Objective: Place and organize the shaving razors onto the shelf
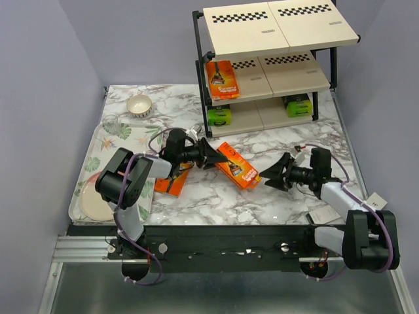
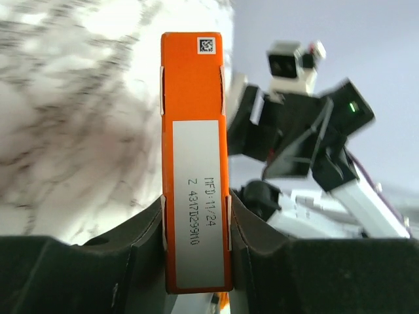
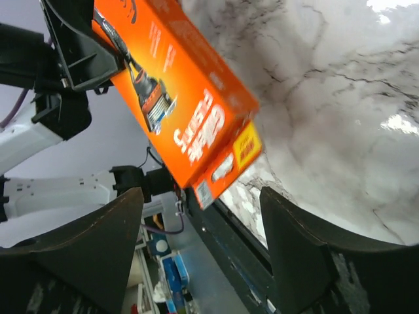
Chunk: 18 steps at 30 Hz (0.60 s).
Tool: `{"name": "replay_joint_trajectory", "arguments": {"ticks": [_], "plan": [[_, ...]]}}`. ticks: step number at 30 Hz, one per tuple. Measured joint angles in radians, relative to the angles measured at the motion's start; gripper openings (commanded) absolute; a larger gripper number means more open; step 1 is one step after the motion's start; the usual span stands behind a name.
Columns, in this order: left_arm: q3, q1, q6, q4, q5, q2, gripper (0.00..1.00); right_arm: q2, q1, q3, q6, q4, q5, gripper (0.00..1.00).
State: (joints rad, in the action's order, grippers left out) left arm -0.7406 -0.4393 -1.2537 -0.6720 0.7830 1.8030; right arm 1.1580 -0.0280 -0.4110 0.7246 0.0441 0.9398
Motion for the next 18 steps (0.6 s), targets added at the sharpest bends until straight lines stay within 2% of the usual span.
{"name": "replay_joint_trajectory", "arguments": {"ticks": [7, 13, 18], "plan": [[-0.021, -0.007, -0.045, -0.168, 0.162, 0.002, 0.4, 0.127, 0.0, -0.007, -0.002, -0.134, 0.121, 0.81], [-0.056, -0.007, -0.102, -0.278, 0.225, 0.033, 0.41, 0.216, 0.008, -0.063, -0.012, -0.179, 0.184, 0.79], [-0.066, -0.014, -0.134, -0.316, 0.25, 0.063, 0.41, 0.227, 0.05, -0.091, 0.01, -0.25, 0.214, 0.58]]}}
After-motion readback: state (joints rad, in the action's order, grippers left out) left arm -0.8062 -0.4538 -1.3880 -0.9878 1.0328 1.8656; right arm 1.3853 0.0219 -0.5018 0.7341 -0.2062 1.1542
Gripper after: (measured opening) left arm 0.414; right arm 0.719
